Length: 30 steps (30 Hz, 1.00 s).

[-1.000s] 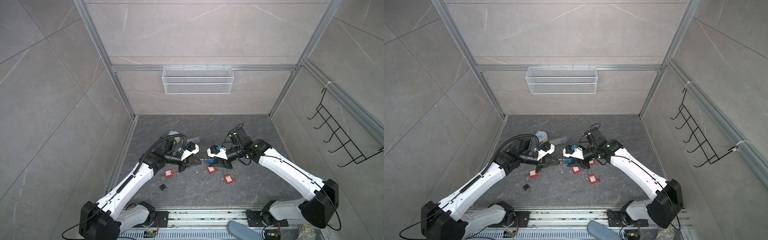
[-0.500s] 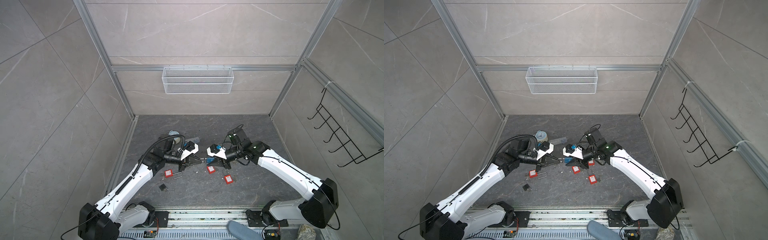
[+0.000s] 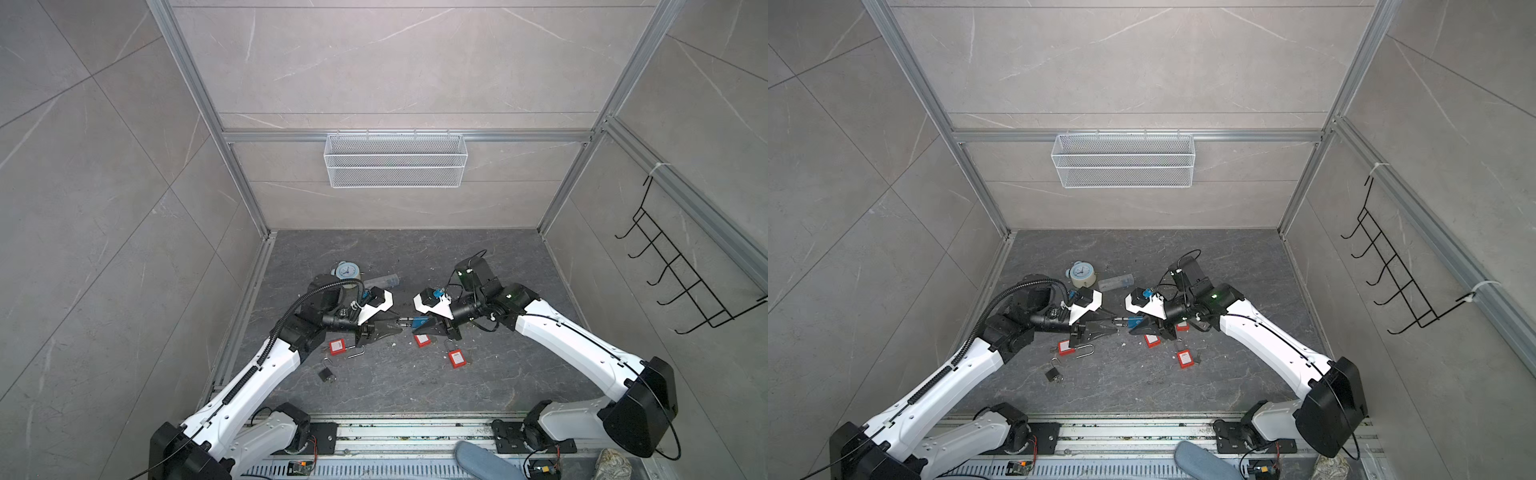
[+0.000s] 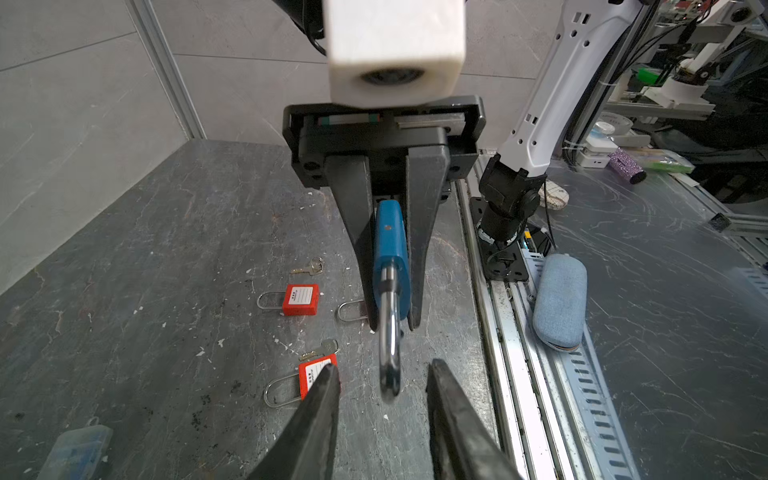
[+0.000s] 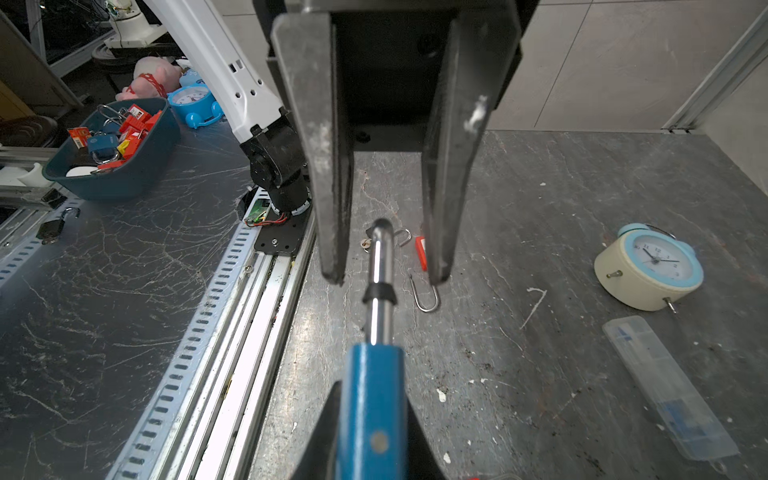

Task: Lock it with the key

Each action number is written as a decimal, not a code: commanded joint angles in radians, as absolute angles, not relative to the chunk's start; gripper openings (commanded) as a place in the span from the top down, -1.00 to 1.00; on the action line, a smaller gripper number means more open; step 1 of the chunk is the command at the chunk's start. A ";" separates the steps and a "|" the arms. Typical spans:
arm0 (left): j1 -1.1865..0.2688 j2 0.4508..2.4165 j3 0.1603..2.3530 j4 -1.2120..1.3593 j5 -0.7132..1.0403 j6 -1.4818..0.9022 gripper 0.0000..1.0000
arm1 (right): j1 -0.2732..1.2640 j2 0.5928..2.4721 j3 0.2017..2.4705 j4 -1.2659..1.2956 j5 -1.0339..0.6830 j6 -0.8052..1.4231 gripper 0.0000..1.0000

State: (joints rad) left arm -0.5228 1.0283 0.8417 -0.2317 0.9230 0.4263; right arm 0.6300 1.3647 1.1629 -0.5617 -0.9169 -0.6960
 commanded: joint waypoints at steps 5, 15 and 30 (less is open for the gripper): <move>-0.523 1.020 0.844 -0.148 0.945 0.380 0.46 | 0.634 1.345 1.158 -0.532 -0.956 -0.657 1.00; -0.525 0.993 0.819 -0.097 0.926 0.347 0.58 | 0.634 1.348 1.157 -0.503 -0.957 -0.624 1.00; -0.556 1.004 0.847 -0.092 0.919 0.345 0.57 | 0.633 1.361 1.158 -0.514 -0.977 -0.625 1.00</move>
State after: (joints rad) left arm -0.5472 1.0111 0.8131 -0.1261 0.9157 0.3553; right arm 0.6300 1.3651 1.1625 -0.5255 -0.9325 -0.6418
